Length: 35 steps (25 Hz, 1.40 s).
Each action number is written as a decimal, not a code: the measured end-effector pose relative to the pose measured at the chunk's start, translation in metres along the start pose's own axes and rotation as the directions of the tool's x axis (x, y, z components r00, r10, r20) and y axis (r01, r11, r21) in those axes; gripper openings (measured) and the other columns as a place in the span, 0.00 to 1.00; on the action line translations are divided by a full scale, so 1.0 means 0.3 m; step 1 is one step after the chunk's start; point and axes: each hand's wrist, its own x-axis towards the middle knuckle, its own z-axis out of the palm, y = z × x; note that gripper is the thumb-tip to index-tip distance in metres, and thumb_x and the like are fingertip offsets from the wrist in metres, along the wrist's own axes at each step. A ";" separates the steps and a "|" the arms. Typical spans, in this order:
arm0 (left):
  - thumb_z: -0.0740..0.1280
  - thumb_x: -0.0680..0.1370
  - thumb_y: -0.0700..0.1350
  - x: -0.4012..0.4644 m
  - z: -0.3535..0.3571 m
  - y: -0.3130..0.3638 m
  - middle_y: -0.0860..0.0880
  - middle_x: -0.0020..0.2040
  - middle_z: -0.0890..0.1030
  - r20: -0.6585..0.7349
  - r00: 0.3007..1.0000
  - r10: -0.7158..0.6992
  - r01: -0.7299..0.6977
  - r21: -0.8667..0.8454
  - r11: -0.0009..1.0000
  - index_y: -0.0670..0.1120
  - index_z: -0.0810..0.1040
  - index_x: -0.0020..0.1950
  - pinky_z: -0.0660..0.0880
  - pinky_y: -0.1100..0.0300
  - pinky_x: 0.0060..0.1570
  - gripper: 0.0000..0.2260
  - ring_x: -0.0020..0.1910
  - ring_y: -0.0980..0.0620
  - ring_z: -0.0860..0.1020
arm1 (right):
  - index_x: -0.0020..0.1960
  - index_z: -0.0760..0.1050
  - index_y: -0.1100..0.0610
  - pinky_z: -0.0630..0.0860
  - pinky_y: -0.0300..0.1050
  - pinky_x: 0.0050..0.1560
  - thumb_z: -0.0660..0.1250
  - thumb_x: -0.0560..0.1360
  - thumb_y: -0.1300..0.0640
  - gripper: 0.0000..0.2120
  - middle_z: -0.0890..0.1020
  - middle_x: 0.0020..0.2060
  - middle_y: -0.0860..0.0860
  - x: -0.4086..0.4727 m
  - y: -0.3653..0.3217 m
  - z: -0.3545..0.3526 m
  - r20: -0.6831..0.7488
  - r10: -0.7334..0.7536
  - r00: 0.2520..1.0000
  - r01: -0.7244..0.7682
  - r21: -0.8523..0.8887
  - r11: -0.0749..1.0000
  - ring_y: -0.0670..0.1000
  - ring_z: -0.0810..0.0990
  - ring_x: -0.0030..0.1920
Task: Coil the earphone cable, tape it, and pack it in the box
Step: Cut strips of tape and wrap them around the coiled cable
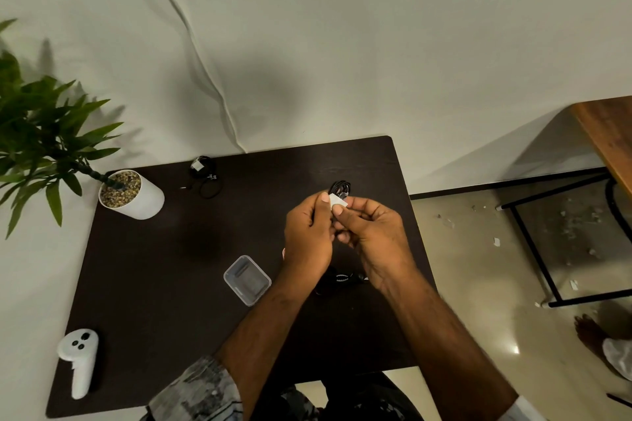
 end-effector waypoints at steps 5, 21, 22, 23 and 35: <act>0.61 0.86 0.45 -0.002 -0.013 -0.001 0.51 0.31 0.77 0.074 0.995 -0.065 0.074 -0.124 0.989 0.51 0.85 0.53 0.74 0.60 0.31 0.13 0.31 0.55 0.74 | 0.58 0.84 0.66 0.81 0.38 0.32 0.73 0.77 0.66 0.10 0.86 0.40 0.58 0.002 -0.023 -0.018 0.085 0.134 0.987 -0.142 0.108 0.984 0.49 0.84 0.34; 0.61 0.85 0.41 0.013 -0.022 0.035 0.47 0.35 0.73 0.223 0.920 -0.323 0.392 -0.552 0.736 0.38 0.75 0.55 0.68 0.62 0.27 0.07 0.30 0.55 0.71 | 0.54 0.87 0.57 0.73 0.39 0.31 0.73 0.78 0.63 0.06 0.88 0.42 0.57 -0.002 -0.005 -0.007 0.047 -0.088 0.995 0.090 -0.049 0.995 0.50 0.85 0.38; 0.61 0.85 0.41 0.014 -0.031 0.039 0.47 0.36 0.74 0.258 0.909 -0.329 0.418 -0.552 0.722 0.38 0.76 0.57 0.68 0.62 0.28 0.08 0.31 0.55 0.71 | 0.54 0.87 0.57 0.74 0.39 0.31 0.73 0.79 0.63 0.07 0.89 0.42 0.57 -0.001 -0.003 -0.006 0.050 -0.125 0.991 0.128 -0.071 0.989 0.49 0.85 0.39; 0.61 0.85 0.41 0.015 -0.042 0.043 0.47 0.36 0.74 0.294 0.893 -0.340 0.449 -0.544 0.709 0.38 0.76 0.58 0.68 0.62 0.29 0.08 0.32 0.55 0.71 | 0.55 0.87 0.59 0.75 0.37 0.32 0.73 0.79 0.64 0.07 0.89 0.42 0.57 -0.003 -0.003 -0.005 0.054 -0.158 0.986 0.162 -0.081 0.983 0.48 0.85 0.38; 0.69 0.81 0.43 0.029 -0.105 0.060 0.42 0.43 0.84 0.261 0.897 -0.358 0.435 -0.361 0.825 0.41 0.83 0.53 0.82 0.54 0.38 0.07 0.40 0.49 0.84 | 0.54 0.86 0.59 0.81 0.44 0.35 0.74 0.78 0.63 0.06 0.88 0.43 0.56 0.007 0.023 -0.003 0.049 -0.336 0.941 0.338 -0.217 0.916 0.50 0.85 0.40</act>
